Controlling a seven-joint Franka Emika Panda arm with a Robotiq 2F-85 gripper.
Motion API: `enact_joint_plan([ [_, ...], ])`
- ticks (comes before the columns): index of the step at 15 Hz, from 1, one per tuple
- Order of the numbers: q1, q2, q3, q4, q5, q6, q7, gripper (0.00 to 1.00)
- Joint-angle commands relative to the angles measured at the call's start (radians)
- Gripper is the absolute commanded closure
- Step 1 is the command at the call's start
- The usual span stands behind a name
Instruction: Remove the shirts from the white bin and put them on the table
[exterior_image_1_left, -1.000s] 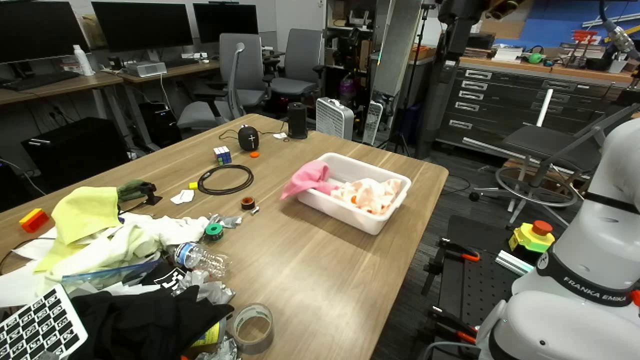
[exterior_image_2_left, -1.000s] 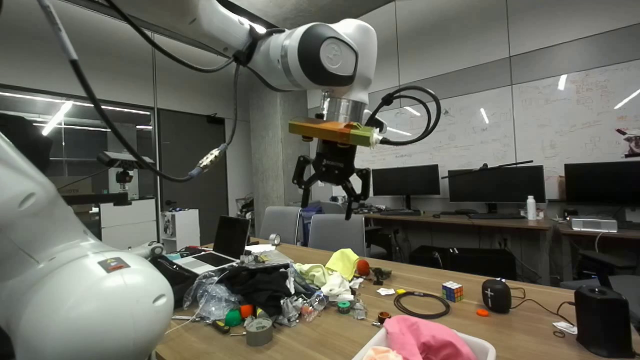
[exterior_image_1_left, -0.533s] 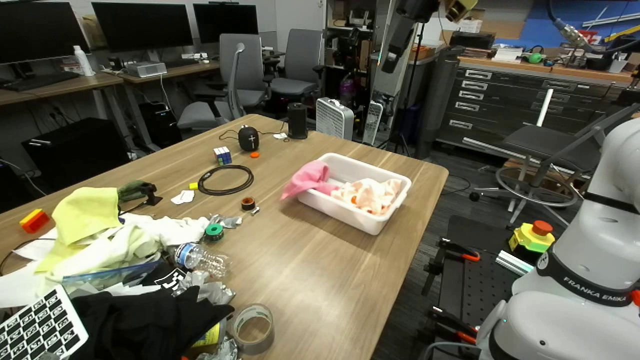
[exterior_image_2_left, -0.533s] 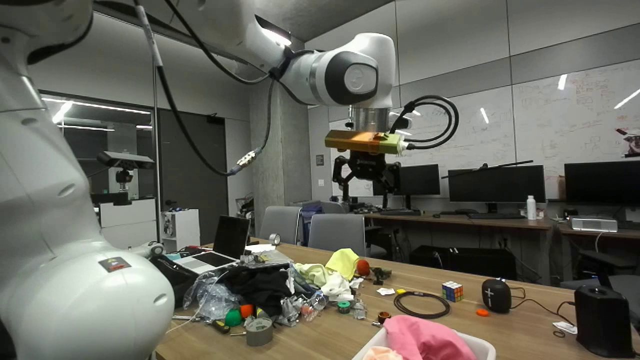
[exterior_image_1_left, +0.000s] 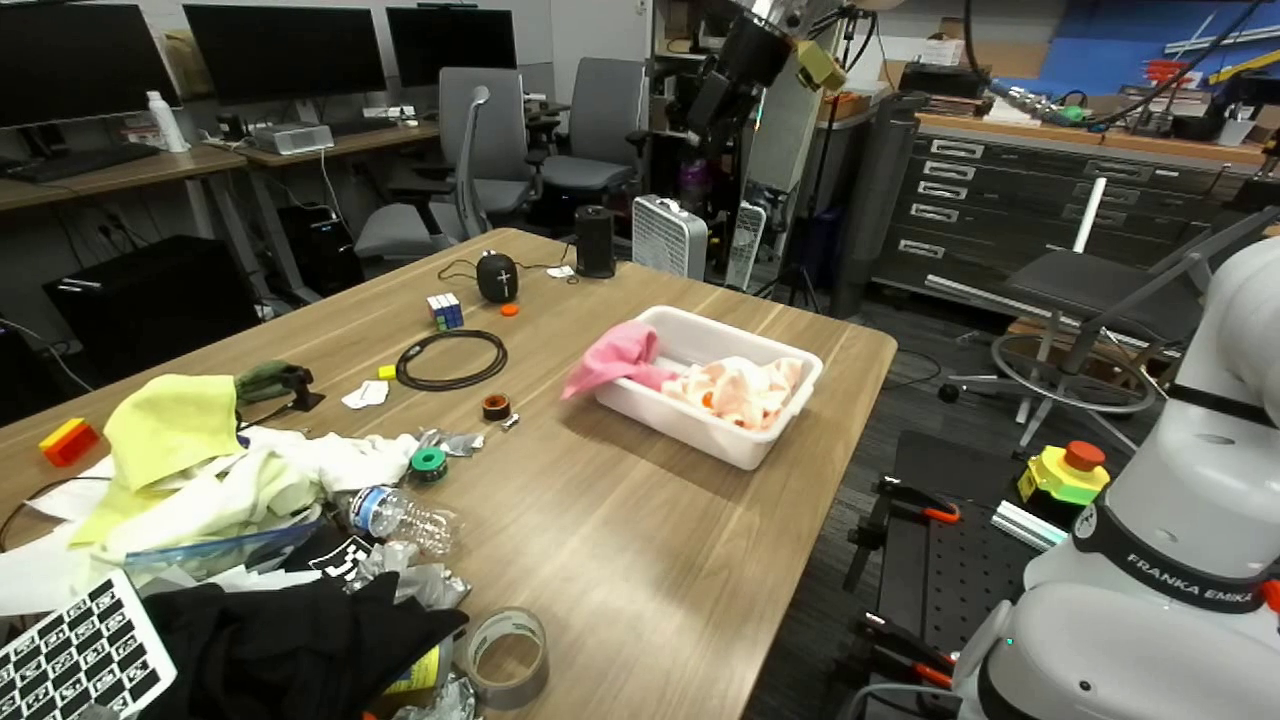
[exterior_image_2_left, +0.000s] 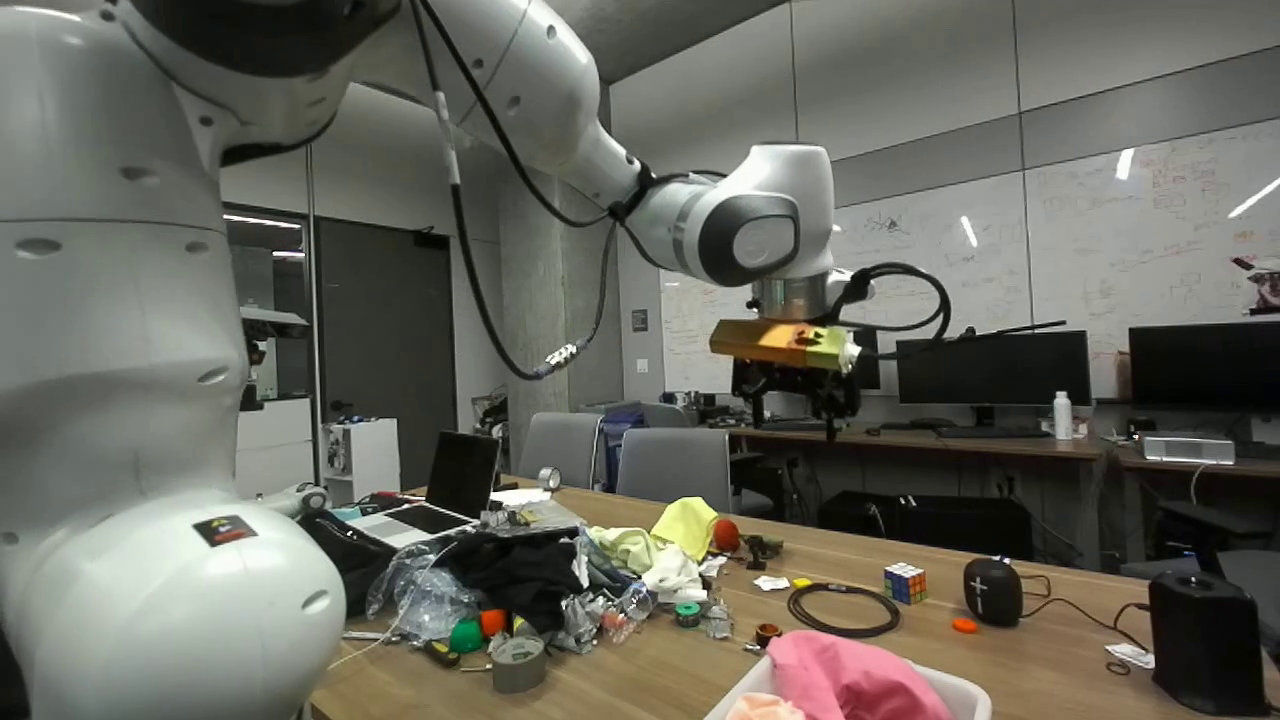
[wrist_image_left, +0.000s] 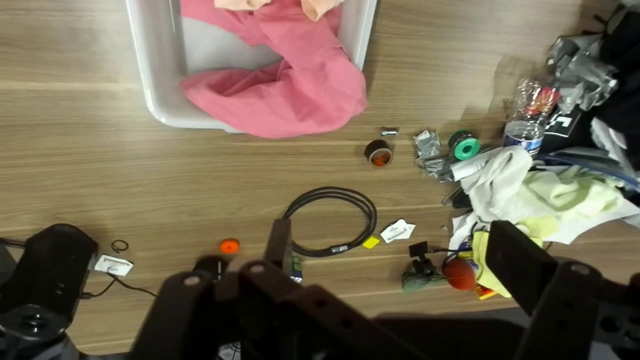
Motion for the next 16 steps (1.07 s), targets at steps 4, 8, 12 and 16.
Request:
enact_joint_plan([
  [4, -0.113, 0.197, 0.073, 0.104, 0.043, 0.024, 0.026, 0.0],
  [8, -0.172, 0.322, 0.122, 0.161, 0.065, 0.027, 0.031, 0.0],
  [12, -0.231, 0.458, 0.175, 0.232, 0.072, 0.017, 0.053, 0.0],
  [16, -0.276, 0.59, 0.214, 0.287, 0.049, 0.038, 0.117, 0.0],
])
